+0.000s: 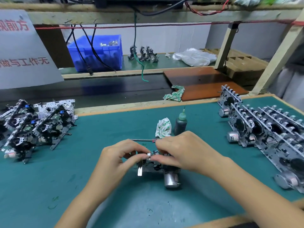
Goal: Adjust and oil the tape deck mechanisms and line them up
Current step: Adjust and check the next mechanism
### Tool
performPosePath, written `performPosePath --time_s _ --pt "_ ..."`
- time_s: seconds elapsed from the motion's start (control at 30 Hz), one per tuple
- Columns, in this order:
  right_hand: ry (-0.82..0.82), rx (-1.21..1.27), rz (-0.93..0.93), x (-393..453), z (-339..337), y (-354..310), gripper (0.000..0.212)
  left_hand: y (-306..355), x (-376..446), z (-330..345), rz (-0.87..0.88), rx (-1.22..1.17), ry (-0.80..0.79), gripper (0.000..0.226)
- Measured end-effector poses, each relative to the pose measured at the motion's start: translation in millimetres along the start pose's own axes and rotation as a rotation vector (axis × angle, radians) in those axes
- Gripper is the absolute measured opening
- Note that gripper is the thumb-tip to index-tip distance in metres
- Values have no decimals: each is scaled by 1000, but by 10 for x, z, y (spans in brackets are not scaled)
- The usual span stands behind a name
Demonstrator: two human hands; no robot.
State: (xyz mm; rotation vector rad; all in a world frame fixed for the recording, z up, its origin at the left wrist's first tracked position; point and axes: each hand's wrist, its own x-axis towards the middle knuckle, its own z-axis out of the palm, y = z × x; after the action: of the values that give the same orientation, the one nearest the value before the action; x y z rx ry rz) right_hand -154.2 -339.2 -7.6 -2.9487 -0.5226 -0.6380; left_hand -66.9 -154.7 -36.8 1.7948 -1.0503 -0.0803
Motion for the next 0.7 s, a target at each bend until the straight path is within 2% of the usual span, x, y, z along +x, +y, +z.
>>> performPosePath --time_s 0.1,0.2,0.27,0.33,0.43,0.6,0.7 --pt "-6 -5 104 -246 -171 89 37 90 199 195 -3 -96 -96 3" --pt "8 -62 267 -577 -361 204 35 212 474 521 31 -150 -207 8" --pt "37 -71 409 -802 -471 285 42 318 670 781 81 -149 -273 9" --pt "79 -79 543 -1021 -565 371 40 441 861 1062 164 -98 -313 10" --pt "126 -162 717 -1328 -668 481 35 614 1062 1474 233 -11 -328 23" --pt "163 -291 943 -1705 -688 628 36 745 842 1969 138 34 -233 36" --pt "171 -313 1062 -1826 -621 719 36 731 529 2205 119 120 -442 50"
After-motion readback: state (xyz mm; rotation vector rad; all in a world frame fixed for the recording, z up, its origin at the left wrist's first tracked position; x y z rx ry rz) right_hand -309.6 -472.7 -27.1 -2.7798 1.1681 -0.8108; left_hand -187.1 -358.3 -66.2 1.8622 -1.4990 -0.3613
